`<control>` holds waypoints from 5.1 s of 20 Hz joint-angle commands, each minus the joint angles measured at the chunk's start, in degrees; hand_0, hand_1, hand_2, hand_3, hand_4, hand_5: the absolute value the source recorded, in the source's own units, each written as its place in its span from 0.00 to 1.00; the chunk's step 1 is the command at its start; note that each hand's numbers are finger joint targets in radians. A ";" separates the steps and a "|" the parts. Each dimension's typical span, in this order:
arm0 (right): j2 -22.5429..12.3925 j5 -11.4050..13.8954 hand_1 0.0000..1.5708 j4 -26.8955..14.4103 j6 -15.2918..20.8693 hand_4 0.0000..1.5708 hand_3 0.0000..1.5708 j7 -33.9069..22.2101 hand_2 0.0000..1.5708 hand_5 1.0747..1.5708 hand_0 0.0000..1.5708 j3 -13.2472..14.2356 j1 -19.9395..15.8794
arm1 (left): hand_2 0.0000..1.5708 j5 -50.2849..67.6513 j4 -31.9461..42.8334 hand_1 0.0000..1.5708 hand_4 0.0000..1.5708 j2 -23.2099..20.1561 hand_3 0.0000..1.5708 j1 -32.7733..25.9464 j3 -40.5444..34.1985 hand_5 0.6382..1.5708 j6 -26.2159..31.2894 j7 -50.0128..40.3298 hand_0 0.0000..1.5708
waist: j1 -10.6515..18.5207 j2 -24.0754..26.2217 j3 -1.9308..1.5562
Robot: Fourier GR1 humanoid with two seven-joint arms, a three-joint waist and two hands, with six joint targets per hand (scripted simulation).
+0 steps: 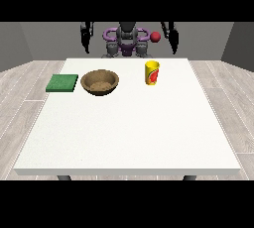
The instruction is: Pick the cup and pour the ball into the bowl, then pick the bowl and place it on the pad
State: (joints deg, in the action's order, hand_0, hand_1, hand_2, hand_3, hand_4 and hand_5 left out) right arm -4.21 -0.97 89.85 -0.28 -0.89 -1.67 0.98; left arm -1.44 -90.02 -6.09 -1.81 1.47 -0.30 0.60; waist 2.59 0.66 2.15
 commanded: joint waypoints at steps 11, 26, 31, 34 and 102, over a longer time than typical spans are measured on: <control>-0.15 -6.10 0.00 14.76 3.68 0.55 0.00 -23.11 0.00 0.92 0.00 2.14 4.23 | 0.00 8.23 -14.53 0.00 0.40 5.94 0.00 -2.57 2.63 0.99 -5.58 -23.41 0.00 | -3.98 24.30 -2.13; 1.27 -5.05 0.00 17.12 3.12 0.45 0.06 -8.69 0.00 0.95 0.00 3.48 -6.76 | 0.00 2.71 -9.91 0.00 0.35 4.47 0.00 14.29 -0.43 0.95 -7.65 -6.68 0.00 | -5.55 -7.59 -2.14; -1.23 -8.81 0.00 15.09 -0.70 0.44 0.00 -3.78 0.00 0.95 0.00 7.50 -7.50 | 0.00 1.11 -1.25 0.00 0.35 3.94 0.00 11.46 -2.63 0.92 -6.67 8.92 0.00 | -7.07 -13.42 -2.13; -4.54 -11.21 0.00 15.09 -4.00 0.43 0.00 -4.92 0.00 0.95 0.00 9.50 -8.87 | 0.00 1.76 6.28 0.00 0.26 3.54 0.00 15.09 -4.78 0.91 -6.37 11.13 0.00 | -9.59 -13.31 -2.13; -17.44 -19.95 0.00 -25.90 -22.61 0.45 0.19 2.91 0.00 0.97 0.00 22.17 -15.71 | 1.00 -72.62 61.29 0.47 0.64 6.09 1.00 62.99 38.59 1.00 -10.37 -38.01 0.47 | -12.81 2.70 -2.21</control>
State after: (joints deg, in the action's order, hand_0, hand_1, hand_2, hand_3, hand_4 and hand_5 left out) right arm -22.36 -21.80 64.98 -22.70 1.29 21.64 -13.61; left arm -71.40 -27.29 -0.09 58.69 36.68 -18.03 -33.76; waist -9.10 3.46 -0.09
